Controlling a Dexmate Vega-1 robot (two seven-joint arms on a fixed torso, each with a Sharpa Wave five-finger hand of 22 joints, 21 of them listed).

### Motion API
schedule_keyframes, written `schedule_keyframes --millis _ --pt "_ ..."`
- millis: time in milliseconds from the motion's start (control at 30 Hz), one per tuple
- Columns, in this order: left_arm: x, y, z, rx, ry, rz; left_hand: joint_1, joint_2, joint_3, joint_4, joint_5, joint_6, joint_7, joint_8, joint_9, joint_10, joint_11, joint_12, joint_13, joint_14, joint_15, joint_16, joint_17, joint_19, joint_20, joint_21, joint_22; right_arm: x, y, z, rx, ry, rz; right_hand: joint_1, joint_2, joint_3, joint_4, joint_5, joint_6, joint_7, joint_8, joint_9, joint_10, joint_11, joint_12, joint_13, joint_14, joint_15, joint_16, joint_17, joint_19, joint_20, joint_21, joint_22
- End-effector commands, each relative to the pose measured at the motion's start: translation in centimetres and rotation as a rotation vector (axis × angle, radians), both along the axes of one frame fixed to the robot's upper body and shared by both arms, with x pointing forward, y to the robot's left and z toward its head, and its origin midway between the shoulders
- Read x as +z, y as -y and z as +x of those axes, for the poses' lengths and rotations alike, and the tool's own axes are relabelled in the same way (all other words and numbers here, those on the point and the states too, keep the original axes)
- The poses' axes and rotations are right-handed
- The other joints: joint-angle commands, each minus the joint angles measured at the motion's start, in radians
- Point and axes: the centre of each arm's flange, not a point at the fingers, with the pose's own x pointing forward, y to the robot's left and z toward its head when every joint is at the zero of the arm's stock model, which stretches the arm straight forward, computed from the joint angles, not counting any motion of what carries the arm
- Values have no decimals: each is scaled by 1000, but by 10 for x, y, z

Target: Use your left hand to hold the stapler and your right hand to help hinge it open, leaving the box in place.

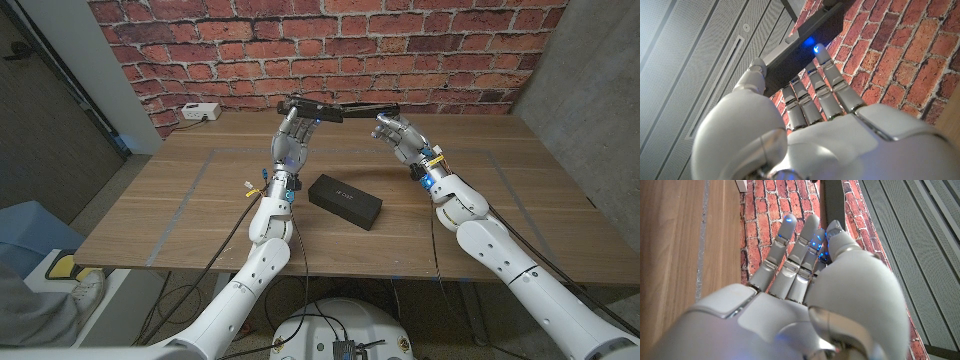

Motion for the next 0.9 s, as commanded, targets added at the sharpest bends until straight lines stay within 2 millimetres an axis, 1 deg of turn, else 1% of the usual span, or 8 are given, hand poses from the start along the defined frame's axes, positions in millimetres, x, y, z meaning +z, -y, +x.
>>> schedule_keyframes --millis 33,200,500,600,900 --pt "0 2 8 -99 5 -14 39 68 43 40 4 70 -61 3 3 8 -3 6 4 11 -132 7 7 -3 -94 9 0 -1 -9 5 65 -29 26 -36 47 46 35 9 24 -8 6 5 3 4 -2 3 9 -28 -2 4 0 -119 9 0" --pt "-2 4 13 -161 -10 -31 38 68 44 40 4 70 -61 2 3 7 -3 5 4 10 -133 8 7 -5 -94 12 -2 -2 -11 5 78 -33 32 -36 47 46 35 9 24 -9 5 5 3 5 -3 4 10 -28 -3 3 -2 -120 11 0" --pt "-4 5 10 -139 -24 -26 38 68 45 40 4 72 -61 2 4 9 -3 5 4 7 -133 8 7 -6 -96 15 -4 -7 -7 2 49 -36 30 -36 46 47 35 9 25 -9 5 5 3 4 -4 4 12 -28 -4 2 -3 -119 16 -1" --pt "-3 4 7 -110 -14 -11 38 68 45 40 3 74 -60 3 4 10 -3 5 4 7 -133 9 7 -5 -96 17 -5 -7 -7 2 39 -32 20 -36 46 47 35 9 25 -9 5 5 2 5 -4 4 13 -28 -4 3 -4 -119 18 -1" --pt "-4 4 4 -105 -27 -21 37 68 45 40 3 78 -60 4 4 13 -3 6 5 9 -133 10 8 -6 -96 19 -7 -5 -7 4 47 -32 21 -36 45 48 34 10 24 -8 4 5 5 4 -4 4 12 -28 -5 3 -6 -119 22 -1"
